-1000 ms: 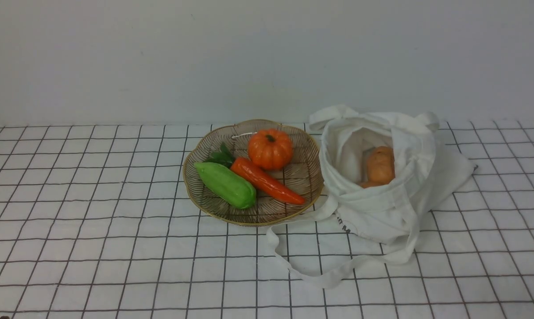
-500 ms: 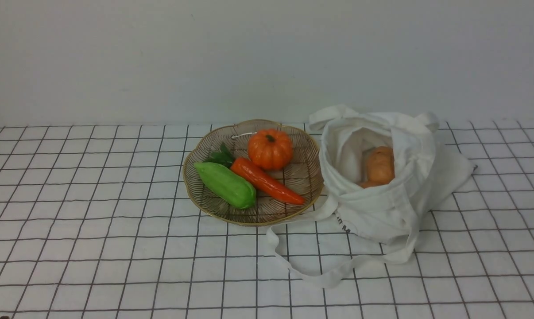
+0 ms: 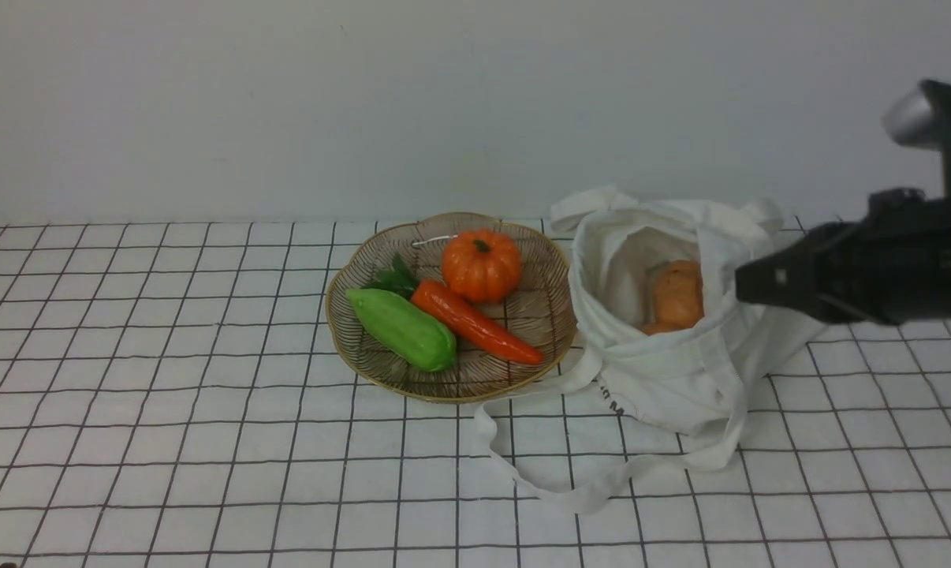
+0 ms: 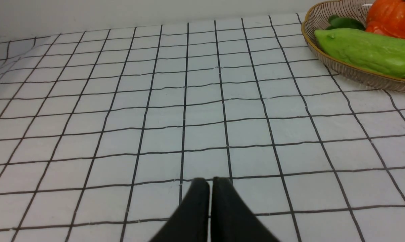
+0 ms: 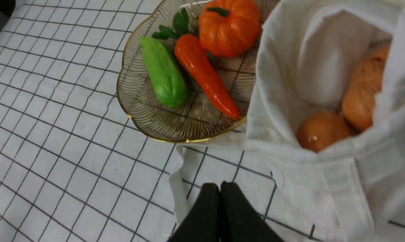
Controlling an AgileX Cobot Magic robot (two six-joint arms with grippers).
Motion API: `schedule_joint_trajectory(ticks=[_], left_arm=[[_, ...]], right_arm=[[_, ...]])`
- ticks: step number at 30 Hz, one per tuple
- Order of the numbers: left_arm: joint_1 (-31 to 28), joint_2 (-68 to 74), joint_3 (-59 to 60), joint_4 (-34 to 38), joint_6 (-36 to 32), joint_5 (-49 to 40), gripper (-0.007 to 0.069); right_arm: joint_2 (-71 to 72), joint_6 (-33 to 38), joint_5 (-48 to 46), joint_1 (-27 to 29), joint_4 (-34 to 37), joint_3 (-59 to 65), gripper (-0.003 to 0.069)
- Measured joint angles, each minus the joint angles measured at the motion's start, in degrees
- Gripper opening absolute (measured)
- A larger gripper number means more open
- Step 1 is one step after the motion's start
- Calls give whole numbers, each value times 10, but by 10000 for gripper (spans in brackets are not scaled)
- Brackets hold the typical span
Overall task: Take vegetables from bag on white checkered tablecloth place on plate.
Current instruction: 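Reach into the bag and grasp the item inside with the right gripper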
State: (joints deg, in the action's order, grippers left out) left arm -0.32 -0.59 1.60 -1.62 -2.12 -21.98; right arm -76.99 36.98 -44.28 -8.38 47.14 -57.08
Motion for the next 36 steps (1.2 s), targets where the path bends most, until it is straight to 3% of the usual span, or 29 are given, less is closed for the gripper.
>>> schedule_joint_trajectory(ticks=[6,10,24,31,36], left_arm=[[0,0,0,0,0,0,-8],[0,0,0,0,0,0,-8],[0,0,0,0,0,0,-8],[0,0,0,0,0,0,-8],[0,0,0,0,0,0,-8]], right_arm=[[-139,-82,0,-45,-116,-122,38],[-214,-143,1,-83,-212,-176,112],[-351,-384,105,-89,-480,-214,505],[-359,-525,99,-58,-556,-215,552],[-367,-560,112,-58,-569,-216,554]])
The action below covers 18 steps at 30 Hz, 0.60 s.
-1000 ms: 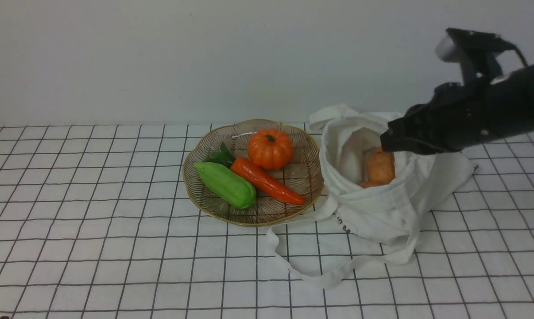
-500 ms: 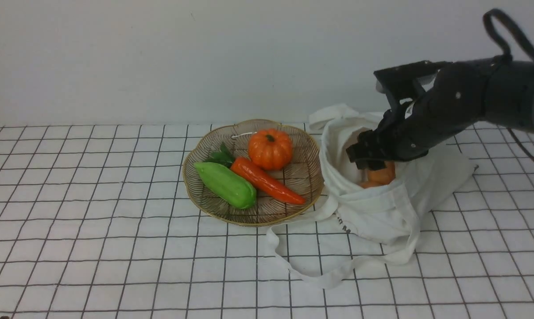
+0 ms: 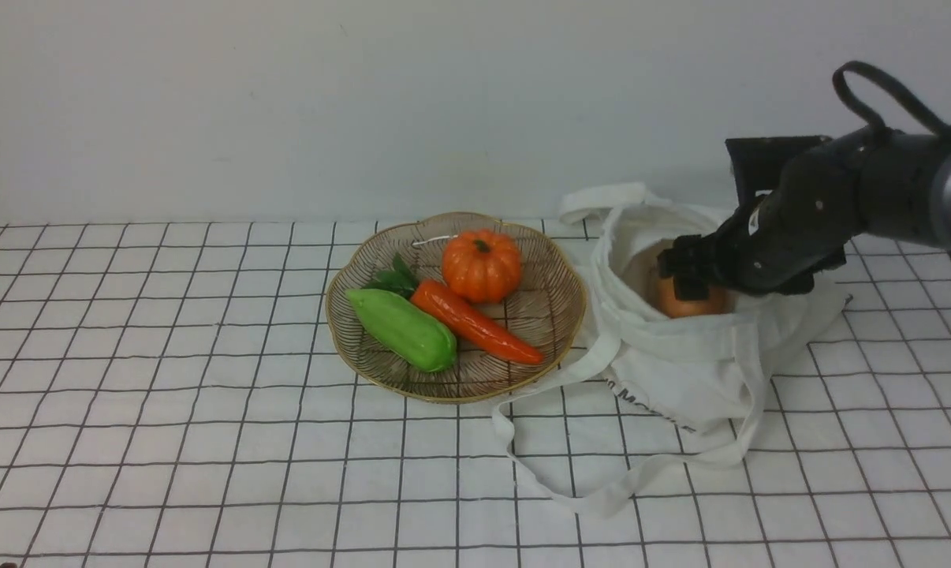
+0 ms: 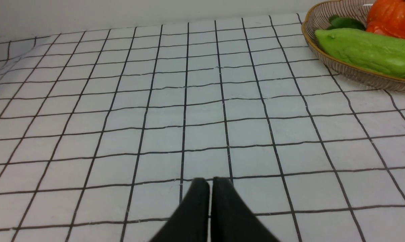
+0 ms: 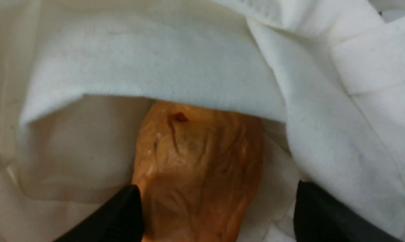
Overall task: Take vegetables from bag on white checkered tablecloth place on plate.
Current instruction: 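Reach into the bag and grasp the item inside with the right gripper, then take the potato out of the bag and place it in the dish with the right gripper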
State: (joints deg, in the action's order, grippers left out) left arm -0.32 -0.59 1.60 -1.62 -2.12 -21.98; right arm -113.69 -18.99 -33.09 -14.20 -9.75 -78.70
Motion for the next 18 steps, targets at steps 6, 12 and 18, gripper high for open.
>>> schedule_joint_trajectory(ticks=[6,12,18], left_arm=[[0,0,0,0,0,0,-8],[0,0,0,0,0,0,-8],[0,0,0,0,0,0,-8]], right_arm=[[-30,-9,24,-5,11,-2,556],[-51,-16,30,-5,12,-2,554],[-50,-16,30,-5,11,-2,478]])
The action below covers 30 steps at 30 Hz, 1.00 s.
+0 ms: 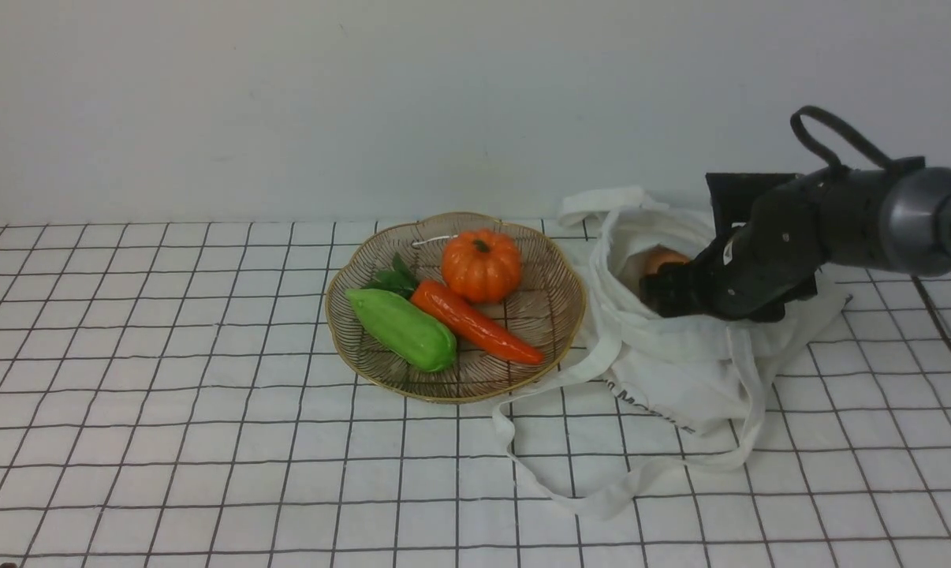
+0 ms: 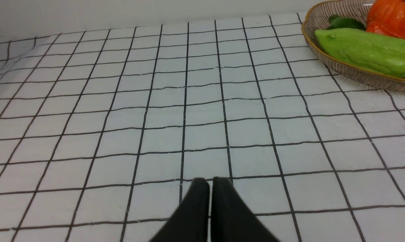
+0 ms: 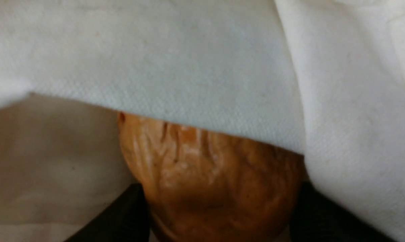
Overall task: Take vegetables from bag on white checkered tablecloth place on plate.
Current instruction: 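Take the potato out of the bag and place it in the dish with the right gripper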
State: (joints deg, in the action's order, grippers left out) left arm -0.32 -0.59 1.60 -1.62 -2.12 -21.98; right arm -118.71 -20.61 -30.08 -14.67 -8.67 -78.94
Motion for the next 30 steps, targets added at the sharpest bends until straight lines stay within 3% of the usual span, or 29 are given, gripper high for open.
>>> schedule_joint_trajectory(ticks=[16,24,30], left_arm=[[0,0,0,0,0,0,-8],[0,0,0,0,0,0,-8],[0,0,0,0,0,0,-8]], right_arm=[[149,0,-126,0,3,0,477],[160,3,-173,0,55,0,477],[116,49,-195,0,104,0,477]])
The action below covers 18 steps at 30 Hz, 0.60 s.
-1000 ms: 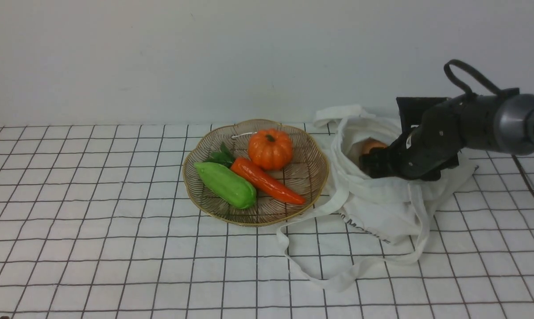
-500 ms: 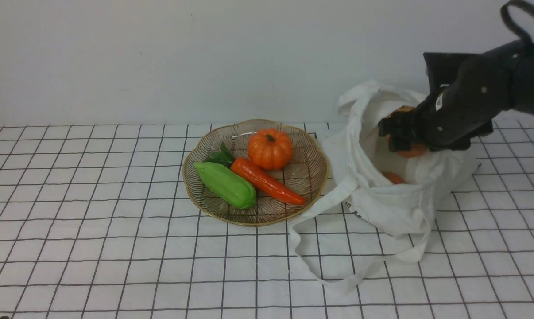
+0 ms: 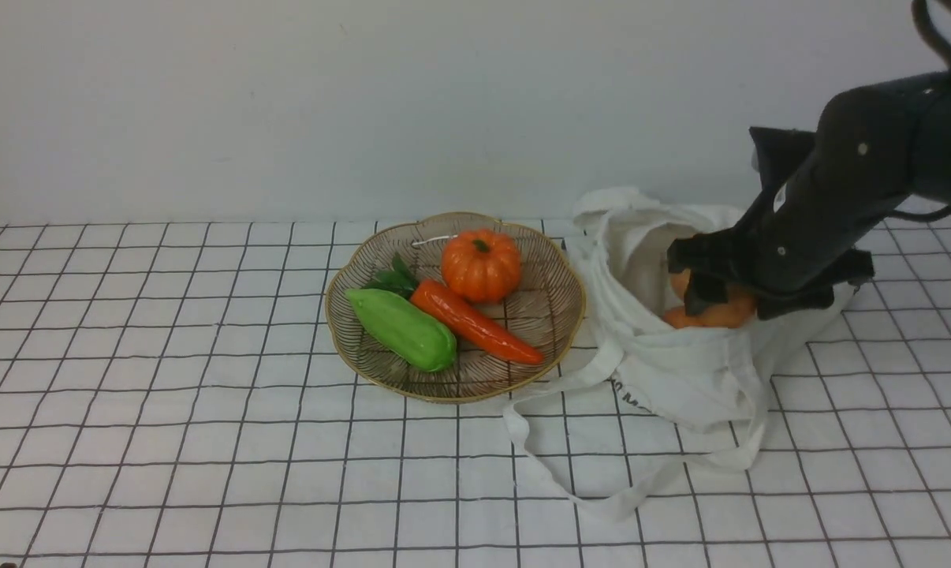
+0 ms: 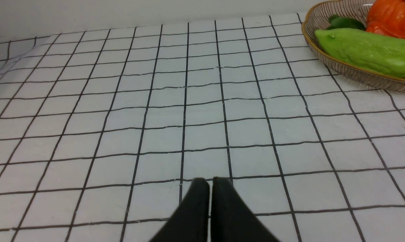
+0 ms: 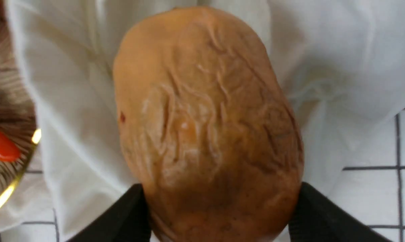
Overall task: Take vegetables from bag on white checkered tablecloth place on plate.
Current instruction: 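Take the potato out of the bag and place it in the dish with the right gripper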
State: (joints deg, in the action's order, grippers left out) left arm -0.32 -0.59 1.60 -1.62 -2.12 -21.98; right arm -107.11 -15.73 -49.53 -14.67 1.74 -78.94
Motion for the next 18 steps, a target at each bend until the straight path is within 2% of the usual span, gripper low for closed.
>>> schedule_joint_trajectory(ticks=[5,13,18], left_arm=[[0,0,0,0,0,0,-8],[0,0,0,0,0,0,-8],[0,0,0,0,0,0,-8]], right_arm=[[-5,18,2,0,8,-6,477],[40,37,-86,-1,34,-64,477],[63,86,-56,-26,72,-78,477]])
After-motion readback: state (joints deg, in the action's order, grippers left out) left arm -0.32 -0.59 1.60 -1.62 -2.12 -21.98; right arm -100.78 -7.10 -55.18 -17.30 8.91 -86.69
